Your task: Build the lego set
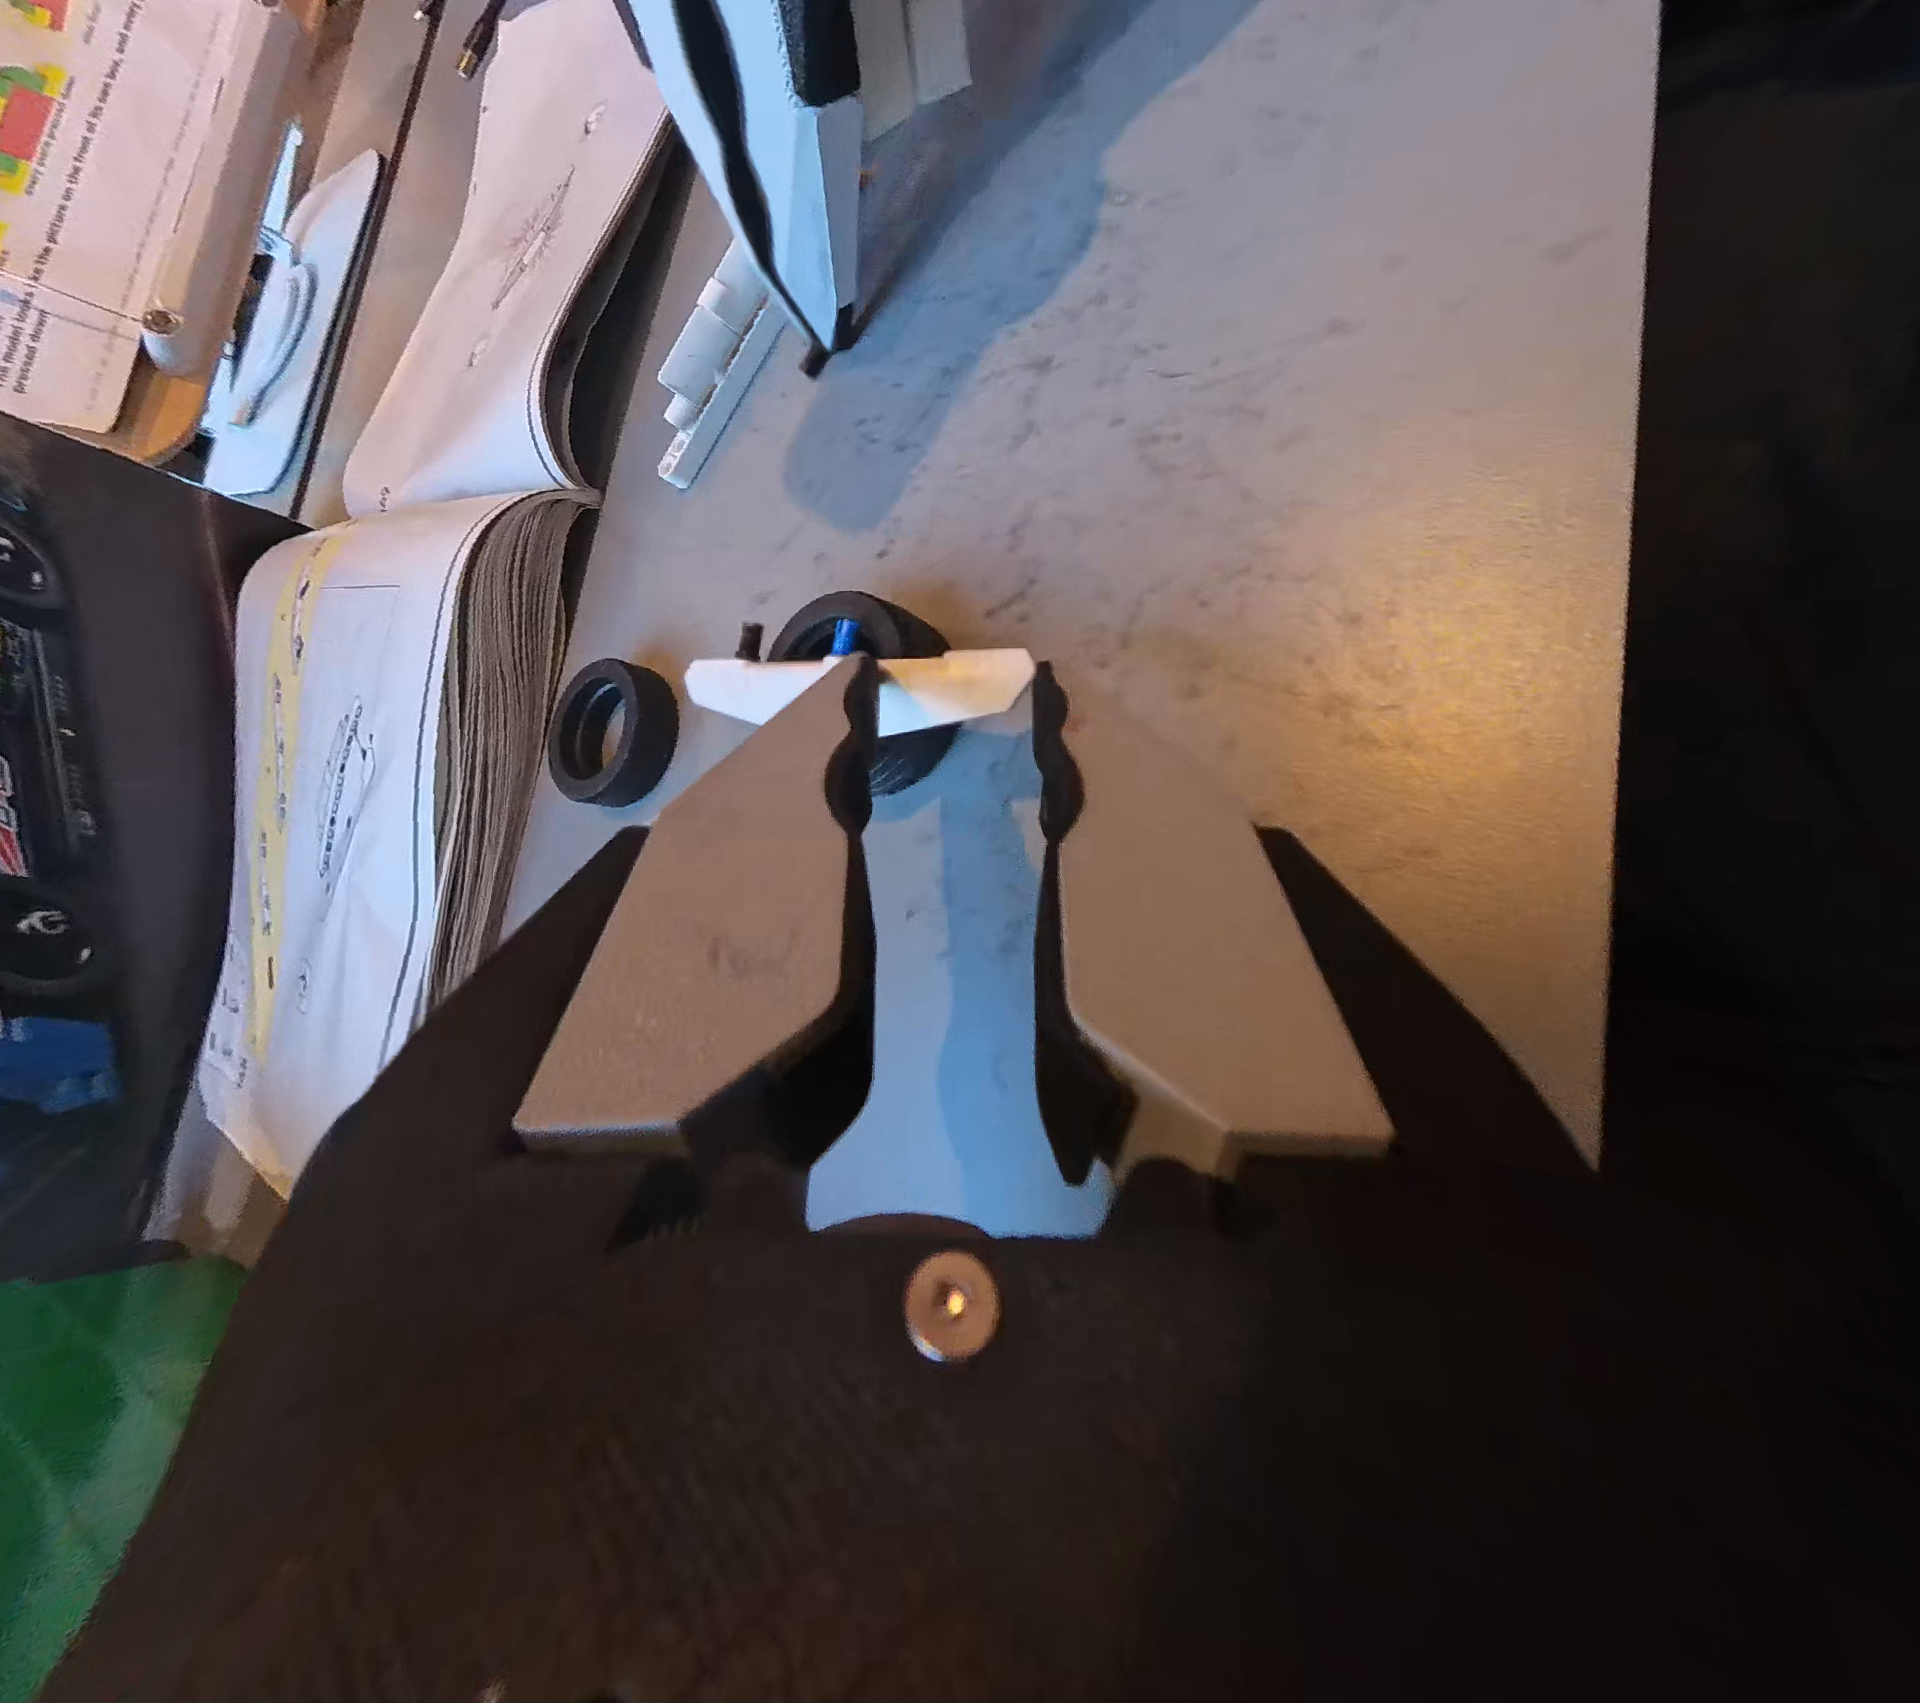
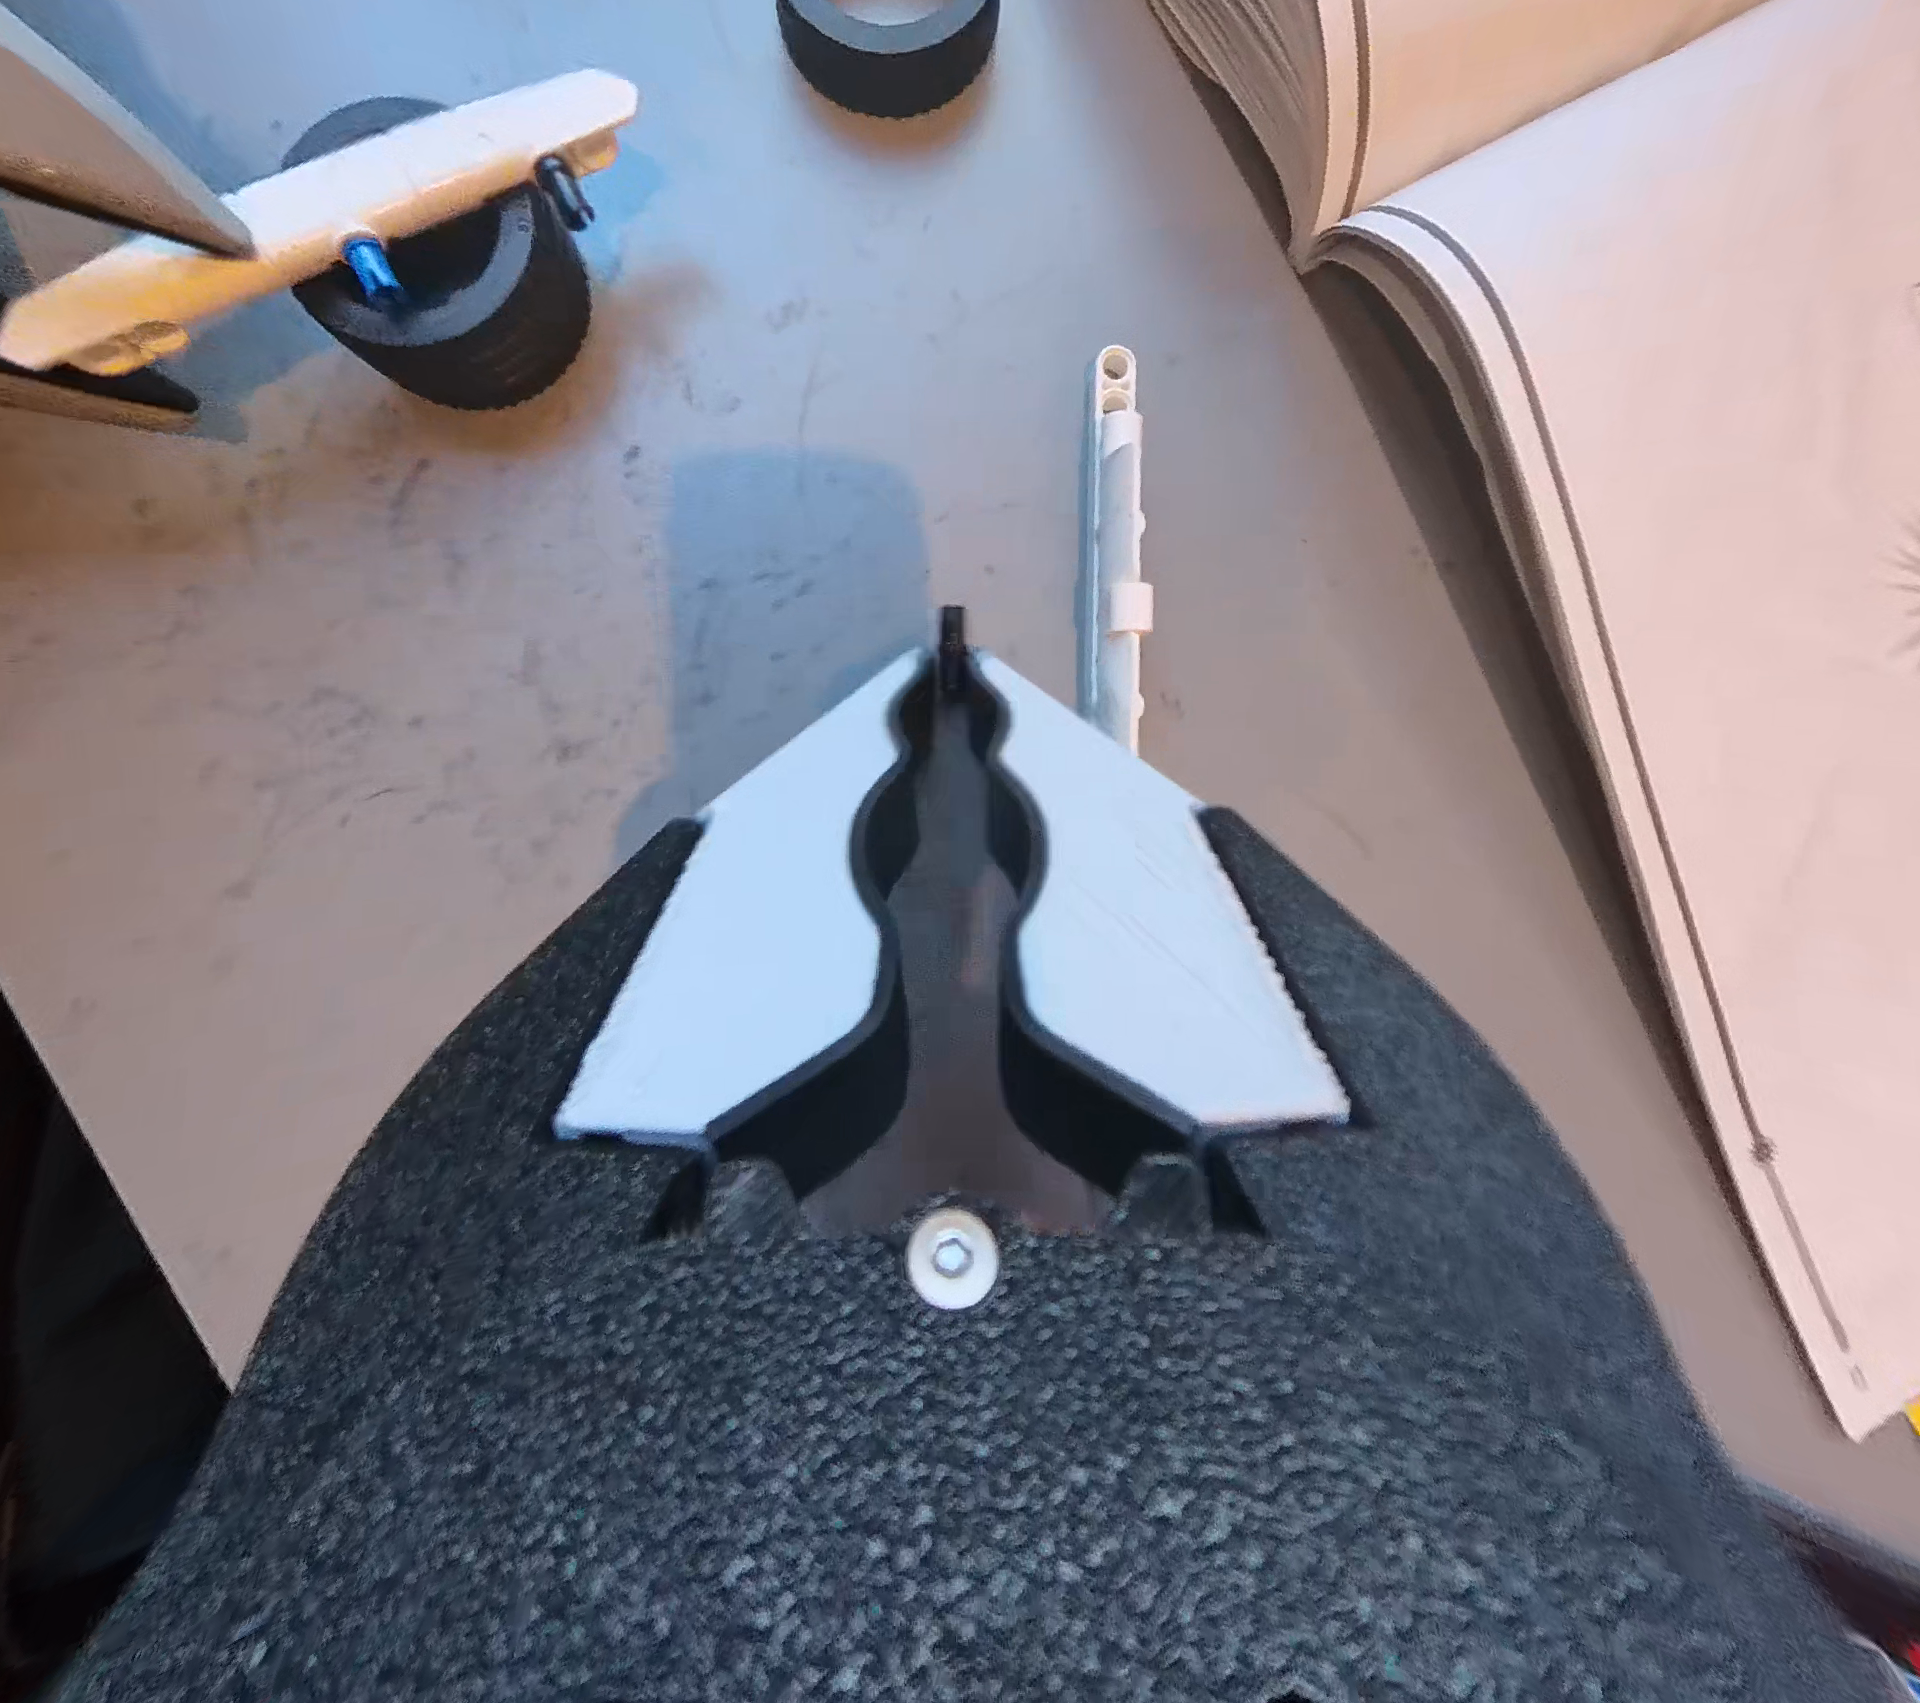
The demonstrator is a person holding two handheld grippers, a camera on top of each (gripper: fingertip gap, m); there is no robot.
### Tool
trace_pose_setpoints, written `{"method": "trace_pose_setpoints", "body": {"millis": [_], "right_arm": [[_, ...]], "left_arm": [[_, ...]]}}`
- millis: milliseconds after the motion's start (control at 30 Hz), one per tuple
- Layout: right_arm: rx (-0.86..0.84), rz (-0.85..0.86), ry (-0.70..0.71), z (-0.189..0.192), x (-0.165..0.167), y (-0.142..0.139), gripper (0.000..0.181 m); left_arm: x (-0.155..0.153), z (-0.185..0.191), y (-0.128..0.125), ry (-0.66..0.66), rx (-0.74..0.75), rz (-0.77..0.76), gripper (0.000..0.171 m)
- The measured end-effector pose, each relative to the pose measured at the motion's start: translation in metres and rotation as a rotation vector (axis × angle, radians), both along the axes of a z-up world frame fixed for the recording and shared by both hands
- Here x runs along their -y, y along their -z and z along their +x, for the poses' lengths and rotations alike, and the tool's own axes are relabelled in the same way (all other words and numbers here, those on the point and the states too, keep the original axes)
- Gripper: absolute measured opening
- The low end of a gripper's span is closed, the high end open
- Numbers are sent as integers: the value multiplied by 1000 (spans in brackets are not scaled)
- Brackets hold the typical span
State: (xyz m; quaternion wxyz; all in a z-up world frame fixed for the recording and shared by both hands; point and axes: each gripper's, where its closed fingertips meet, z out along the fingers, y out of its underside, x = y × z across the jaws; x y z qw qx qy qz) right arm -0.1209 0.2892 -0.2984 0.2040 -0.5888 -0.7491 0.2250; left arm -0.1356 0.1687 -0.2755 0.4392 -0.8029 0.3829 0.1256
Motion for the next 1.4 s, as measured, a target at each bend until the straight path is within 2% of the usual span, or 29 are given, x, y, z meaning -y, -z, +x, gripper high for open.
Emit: {"method": "trace_pose_setpoints", "body": {"millis": [167, 367, 500, 633, 867, 1033, 1133, 1233, 1300, 1400], "right_arm": [[-25, -70, -45, -1, 15, -3, 4], [-99, -182, -212, -1, 73, -20, 4], [-79, -186, -276, 3, 97, -15, 4], [-61, -108, -279, 3, 95, -3, 4], [-90, -85, -310, 2, 97, -1, 4], [-121, -77, -330, 2, 98, -1, 4], [-111, -101, -326, 2, 99, -2, 4], [-113, -156, -337, 2, 107, -6, 4], [-138, -188, -339, 2, 111, -15, 4], [-176, -285, -353, 5, 121, -33, 4]], "left_arm": [[0, -3, 0, 2, -44, 29, 24], [-1, -5, 1, 0, -61, 37, 25], [0, -6, 5, -4, -98, 33, 34], [2, -3, 5, -4, -89, 40, 43], [7, -6, 4, -12, -98, 96, 42], [9, -14, 2, -93, 10, 86, 45], [13, -13, -5, -80, 35, 120, 43], [15, -7, -12, -55, -25, 170, 37], [16, -1, -19, -25, -128, 227, 24], [18, 20, -30, 42, -274, 314, 15]]}}
